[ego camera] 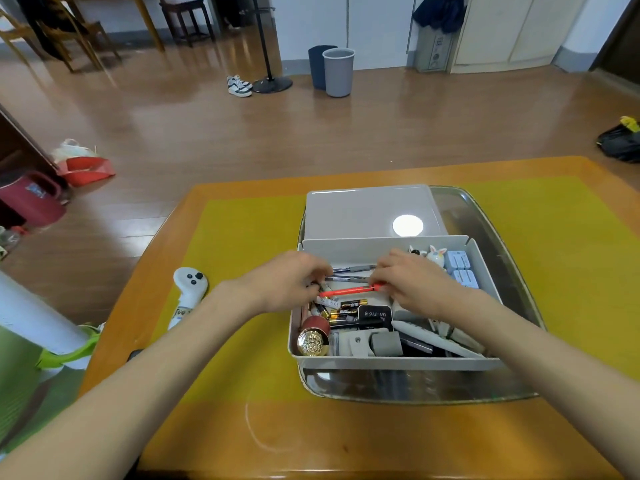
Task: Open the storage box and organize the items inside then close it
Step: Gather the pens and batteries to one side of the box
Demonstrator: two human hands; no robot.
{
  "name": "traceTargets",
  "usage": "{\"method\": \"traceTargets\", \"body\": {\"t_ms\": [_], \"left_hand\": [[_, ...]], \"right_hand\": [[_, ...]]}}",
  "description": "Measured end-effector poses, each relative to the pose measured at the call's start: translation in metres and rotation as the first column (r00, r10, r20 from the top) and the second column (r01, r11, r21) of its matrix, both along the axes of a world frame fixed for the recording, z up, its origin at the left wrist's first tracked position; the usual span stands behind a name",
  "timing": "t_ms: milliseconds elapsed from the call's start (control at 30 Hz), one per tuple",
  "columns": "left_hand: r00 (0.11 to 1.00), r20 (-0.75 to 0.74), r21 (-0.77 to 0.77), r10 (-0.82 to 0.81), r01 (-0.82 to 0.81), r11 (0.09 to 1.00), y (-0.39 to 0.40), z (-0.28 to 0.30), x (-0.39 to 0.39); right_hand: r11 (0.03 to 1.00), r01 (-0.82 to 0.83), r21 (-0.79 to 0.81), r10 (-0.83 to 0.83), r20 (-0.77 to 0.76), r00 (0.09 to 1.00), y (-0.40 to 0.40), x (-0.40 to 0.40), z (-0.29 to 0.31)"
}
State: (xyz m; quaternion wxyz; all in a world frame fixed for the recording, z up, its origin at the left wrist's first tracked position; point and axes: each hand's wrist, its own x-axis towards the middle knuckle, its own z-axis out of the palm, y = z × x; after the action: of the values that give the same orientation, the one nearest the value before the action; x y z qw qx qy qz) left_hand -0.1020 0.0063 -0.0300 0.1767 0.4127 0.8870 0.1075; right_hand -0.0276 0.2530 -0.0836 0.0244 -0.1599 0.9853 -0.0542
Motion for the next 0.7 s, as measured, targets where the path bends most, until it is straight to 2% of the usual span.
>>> {"method": "traceTargets", "body": {"t_ms": [100, 300, 400, 567, 700], "left_hand": [[0.989, -0.143, 0.04, 0.042, -0.036, 0.999, 0.025, -0.016, -0.019], [0.895, -0.404, -0.246, -0.189, 0.093, 0.965, 0.067, -0.051, -0.037], [0.858, -0.437, -0.305, -0.269, 0.14, 0.942, 0.076, -0.065, -0.041], [0.83, -0.48, -0.309, -0.285, 0.145, 0.94, 0.073, -0.073, -0.046], [0.774, -0.543, -0.339, -0.324, 0.15, 0.929, 0.073, -0.074, -0.049]], "right_hand": [[0.993, 0.119, -0.002, -0.119, -0.008, 0.993, 0.02, 0.016, 0.013], [0.945, 0.323, -0.043, -0.324, -0.029, 0.945, 0.056, 0.049, 0.027], [0.925, 0.371, -0.077, -0.373, -0.012, 0.928, 0.062, 0.058, 0.024], [0.907, 0.409, -0.097, -0.412, -0.012, 0.911, 0.065, 0.059, 0.016], [0.901, 0.41, -0.139, -0.417, -0.025, 0.909, 0.062, 0.055, 0.012]]}}
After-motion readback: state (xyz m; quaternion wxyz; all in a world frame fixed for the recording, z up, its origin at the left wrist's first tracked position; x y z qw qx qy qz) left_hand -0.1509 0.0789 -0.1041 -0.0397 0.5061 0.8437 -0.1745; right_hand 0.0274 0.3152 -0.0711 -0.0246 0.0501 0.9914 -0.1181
